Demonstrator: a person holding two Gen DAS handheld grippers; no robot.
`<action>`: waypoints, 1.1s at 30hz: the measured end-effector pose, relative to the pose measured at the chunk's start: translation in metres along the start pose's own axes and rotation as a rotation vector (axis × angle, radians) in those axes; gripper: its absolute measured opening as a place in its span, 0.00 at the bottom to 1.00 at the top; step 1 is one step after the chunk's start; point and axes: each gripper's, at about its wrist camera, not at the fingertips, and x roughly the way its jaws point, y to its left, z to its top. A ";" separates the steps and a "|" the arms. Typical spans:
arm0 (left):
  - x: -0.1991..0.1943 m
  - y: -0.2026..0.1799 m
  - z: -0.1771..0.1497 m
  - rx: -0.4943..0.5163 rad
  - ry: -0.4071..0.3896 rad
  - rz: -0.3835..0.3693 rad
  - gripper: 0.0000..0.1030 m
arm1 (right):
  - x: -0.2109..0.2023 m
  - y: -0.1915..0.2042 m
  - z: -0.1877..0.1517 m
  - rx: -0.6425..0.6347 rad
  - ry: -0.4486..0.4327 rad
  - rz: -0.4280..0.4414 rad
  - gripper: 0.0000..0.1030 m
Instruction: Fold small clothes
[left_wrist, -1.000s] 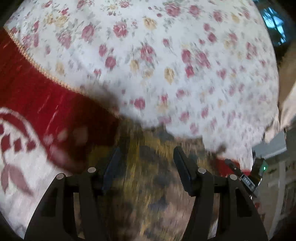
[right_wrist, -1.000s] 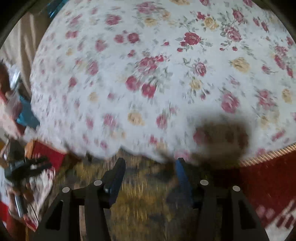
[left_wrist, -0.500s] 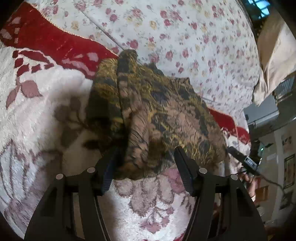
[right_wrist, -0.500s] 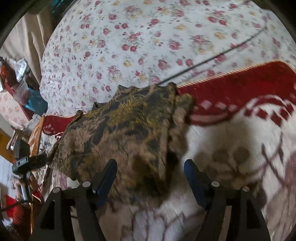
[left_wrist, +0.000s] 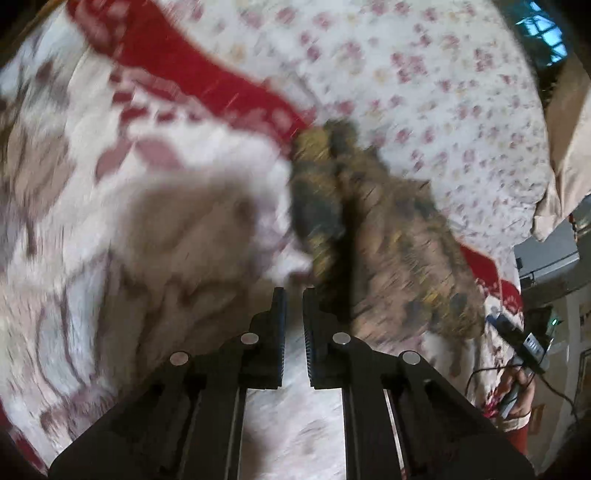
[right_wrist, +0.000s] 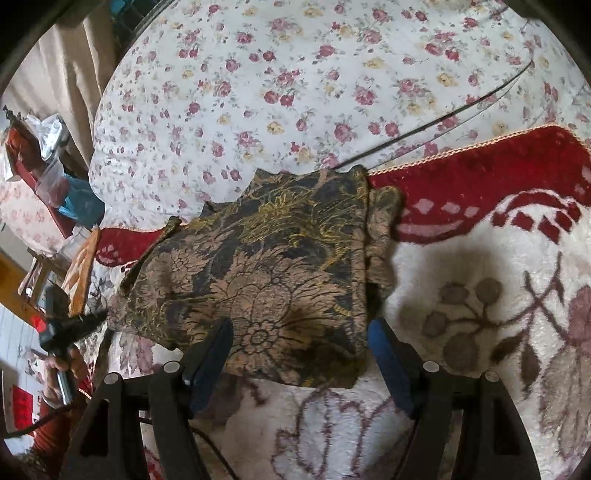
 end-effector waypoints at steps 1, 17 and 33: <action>-0.003 0.002 -0.002 -0.015 -0.015 -0.016 0.07 | 0.004 0.007 0.004 -0.009 0.003 0.006 0.71; 0.017 -0.048 -0.015 0.068 -0.142 0.070 0.59 | 0.221 0.264 0.073 -0.591 0.146 0.044 0.69; 0.018 -0.027 -0.017 0.072 -0.202 -0.026 0.59 | 0.267 0.311 0.095 -0.594 0.169 0.088 0.68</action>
